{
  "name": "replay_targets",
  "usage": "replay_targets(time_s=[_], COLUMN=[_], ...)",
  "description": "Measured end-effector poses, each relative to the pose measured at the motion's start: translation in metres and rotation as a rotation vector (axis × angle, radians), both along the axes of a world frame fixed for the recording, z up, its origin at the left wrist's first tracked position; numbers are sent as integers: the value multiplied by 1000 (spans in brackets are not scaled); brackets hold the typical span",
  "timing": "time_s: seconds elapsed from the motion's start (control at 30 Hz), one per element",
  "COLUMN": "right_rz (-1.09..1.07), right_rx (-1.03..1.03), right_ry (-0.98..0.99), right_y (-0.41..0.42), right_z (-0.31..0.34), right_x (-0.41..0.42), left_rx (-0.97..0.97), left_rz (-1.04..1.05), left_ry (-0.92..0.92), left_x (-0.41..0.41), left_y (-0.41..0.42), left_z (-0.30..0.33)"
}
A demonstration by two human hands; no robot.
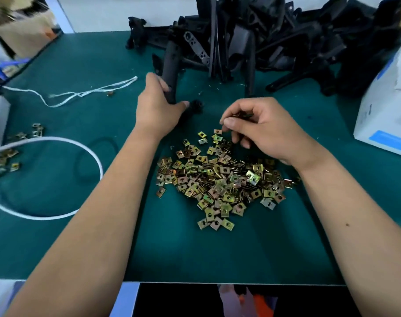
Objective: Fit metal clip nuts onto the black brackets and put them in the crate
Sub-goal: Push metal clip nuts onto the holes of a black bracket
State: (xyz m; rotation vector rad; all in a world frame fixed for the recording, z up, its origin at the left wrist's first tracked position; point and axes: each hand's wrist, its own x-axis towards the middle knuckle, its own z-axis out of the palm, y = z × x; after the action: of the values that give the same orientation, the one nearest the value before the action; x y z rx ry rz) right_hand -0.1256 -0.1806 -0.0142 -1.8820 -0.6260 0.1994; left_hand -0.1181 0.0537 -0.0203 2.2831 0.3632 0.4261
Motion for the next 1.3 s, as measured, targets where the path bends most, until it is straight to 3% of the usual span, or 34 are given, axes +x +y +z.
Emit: replay_targets(time_s=[0.2,0.33,0.43,0.57,0.77,0.83,1.0,1.3], right_rz=[-104,-100,-121,-150,-198,-231,-304,-243], right_rx=[208,284,310,292,335,356,387,495], right_ry=[149,217,229,219,240,255,262,414], right_y=[1,1,0,-1,-1,0,1,3], right_z=[-2,0,1,0,0,1,2,4], right_x=[-2,-3,-2,-2,-3,-3,-1,-5], left_rx=[-163,-80,-158,-449,-1182,-1283,-1344,-1327], left_rz=[-74,-86,-118,-176,-325,-385,-511,-588], left_ry=[-34,-27,22,-1,15,45,103,56], left_x=[-3,-5,-7,-8,-12,-14,-16,-18], left_y=[-2,-9,-12,-18,-28,-30,-34,-37], left_z=[6,6,4,7,13,13,12,12])
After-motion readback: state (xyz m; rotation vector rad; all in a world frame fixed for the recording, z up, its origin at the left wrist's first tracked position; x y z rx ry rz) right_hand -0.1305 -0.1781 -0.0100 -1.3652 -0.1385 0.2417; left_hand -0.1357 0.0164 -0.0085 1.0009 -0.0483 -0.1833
